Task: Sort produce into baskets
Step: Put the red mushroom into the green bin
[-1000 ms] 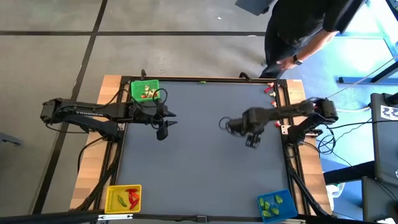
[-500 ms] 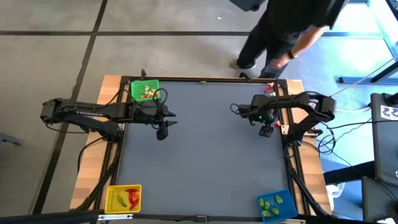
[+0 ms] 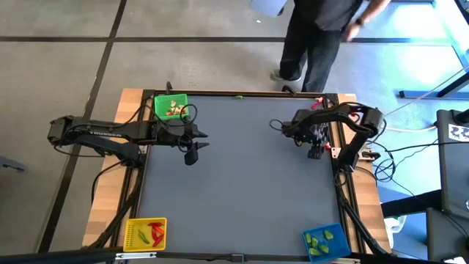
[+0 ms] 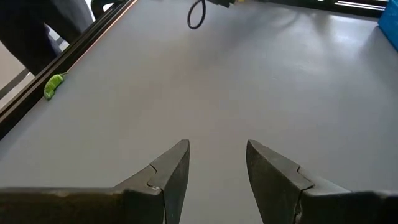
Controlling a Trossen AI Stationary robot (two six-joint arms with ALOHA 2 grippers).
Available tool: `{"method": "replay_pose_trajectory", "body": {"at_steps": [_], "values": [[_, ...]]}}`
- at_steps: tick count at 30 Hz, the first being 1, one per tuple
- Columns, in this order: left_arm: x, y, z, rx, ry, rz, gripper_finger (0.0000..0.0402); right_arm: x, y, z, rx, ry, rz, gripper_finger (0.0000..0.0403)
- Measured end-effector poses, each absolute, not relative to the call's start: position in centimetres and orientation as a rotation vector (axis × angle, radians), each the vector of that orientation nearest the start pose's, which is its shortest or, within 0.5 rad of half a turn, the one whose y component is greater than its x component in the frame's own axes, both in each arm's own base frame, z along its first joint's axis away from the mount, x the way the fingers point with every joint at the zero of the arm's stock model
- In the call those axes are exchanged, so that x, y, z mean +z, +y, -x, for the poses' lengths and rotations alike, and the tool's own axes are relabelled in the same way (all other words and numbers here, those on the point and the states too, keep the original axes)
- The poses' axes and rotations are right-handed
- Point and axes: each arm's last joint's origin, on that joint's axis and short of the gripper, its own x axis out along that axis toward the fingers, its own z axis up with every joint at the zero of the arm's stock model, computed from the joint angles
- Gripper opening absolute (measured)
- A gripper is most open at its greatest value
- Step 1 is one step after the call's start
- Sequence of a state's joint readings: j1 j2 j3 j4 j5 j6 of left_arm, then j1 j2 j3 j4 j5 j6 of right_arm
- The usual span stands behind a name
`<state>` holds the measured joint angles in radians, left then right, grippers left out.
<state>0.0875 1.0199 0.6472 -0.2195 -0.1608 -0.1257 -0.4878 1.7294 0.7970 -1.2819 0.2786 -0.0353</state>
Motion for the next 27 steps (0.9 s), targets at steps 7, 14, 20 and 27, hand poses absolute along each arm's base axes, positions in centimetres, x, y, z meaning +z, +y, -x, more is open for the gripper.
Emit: {"method": "replay_pose_trajectory", "body": {"at_steps": [7, 14, 20, 27], "values": [[24.1, 2.3, -21.1, 0.278, 0.577, 0.100, 0.0155, 11.0, -10.1, -17.2, -0.311, 2.327, -0.252, 0.0183], [24.1, 2.3, -21.1, 0.280, 0.576, 0.105, 0.0154, 9.6, -10.1, -17.3, -0.282, 2.393, -0.257, 0.0131], [24.1, 2.3, -21.0, 0.286, 0.576, 0.125, 0.0155, 9.5, -10.1, -17.3, -0.287, 2.401, -0.238, 0.0033], [24.1, 2.3, -21.0, 0.289, 0.577, 0.136, 0.0155, 11.6, -10.4, -18.2, -0.334, 2.327, -0.251, 0.0027]]}}
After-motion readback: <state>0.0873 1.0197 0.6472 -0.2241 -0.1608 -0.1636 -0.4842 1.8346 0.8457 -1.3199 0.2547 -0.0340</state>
